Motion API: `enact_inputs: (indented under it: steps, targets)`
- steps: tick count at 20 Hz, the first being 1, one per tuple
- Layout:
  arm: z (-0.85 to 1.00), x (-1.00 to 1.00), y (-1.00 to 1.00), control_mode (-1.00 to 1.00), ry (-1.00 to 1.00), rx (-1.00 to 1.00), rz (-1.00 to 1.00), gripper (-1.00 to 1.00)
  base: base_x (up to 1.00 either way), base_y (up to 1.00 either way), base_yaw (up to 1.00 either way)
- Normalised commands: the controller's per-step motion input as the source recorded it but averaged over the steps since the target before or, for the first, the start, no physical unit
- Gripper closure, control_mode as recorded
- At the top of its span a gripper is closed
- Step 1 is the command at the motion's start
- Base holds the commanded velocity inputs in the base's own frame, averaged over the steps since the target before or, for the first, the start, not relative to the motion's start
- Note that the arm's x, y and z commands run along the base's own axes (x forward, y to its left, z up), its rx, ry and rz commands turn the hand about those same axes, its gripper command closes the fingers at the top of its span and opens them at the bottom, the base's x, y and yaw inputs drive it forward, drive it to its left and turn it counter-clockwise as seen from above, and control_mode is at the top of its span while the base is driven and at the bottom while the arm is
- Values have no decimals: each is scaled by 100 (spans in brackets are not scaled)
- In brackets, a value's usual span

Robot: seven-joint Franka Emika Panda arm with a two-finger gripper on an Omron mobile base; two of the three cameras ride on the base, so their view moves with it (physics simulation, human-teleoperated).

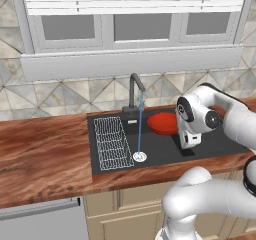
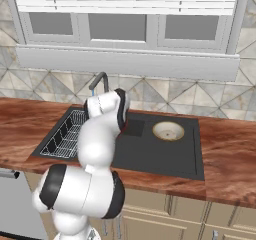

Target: Rinse each bowl for a few seconds and place them down in the sink or on the counter.

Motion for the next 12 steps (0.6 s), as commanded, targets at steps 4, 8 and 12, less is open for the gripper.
enact_inputs:
  steps: [4,8,12]
  targets:
    - [6,0,1,-100,12,16,-2,100,0,0,0]
    - [11,0,18,-100,9,4,0,100,0,0,0]
    - [24,8,36,-100,4,-13,0,100,0,0,0]
